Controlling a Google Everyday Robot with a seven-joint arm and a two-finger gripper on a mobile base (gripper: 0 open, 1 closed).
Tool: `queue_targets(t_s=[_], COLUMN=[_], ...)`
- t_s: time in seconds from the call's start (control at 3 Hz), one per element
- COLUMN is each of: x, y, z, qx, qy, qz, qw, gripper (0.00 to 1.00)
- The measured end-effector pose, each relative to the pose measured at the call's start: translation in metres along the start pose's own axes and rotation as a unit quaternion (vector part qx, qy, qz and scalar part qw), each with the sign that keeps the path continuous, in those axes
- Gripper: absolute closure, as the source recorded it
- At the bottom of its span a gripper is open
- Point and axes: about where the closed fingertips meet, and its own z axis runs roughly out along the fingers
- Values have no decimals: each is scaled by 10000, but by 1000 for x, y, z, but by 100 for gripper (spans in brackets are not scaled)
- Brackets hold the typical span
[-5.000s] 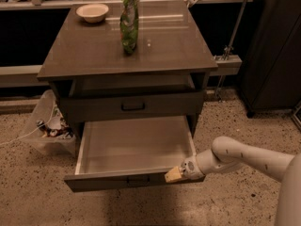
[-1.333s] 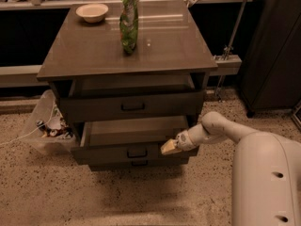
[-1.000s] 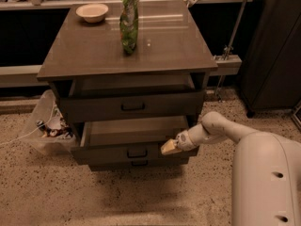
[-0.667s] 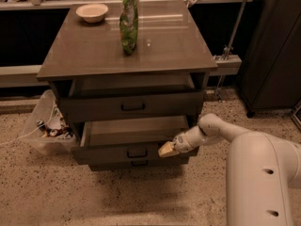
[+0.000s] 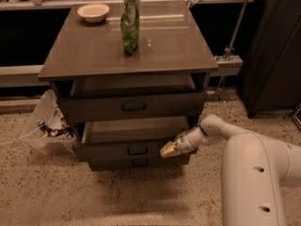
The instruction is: Close middle drawer
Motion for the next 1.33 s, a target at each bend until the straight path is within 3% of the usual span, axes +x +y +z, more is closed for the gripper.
queue_targets(t_s=[1.33], x=[-26], y=[-12], z=[-14], qx=[29], qy=[-252], qz=[145], qw=[9996], gripper=[100])
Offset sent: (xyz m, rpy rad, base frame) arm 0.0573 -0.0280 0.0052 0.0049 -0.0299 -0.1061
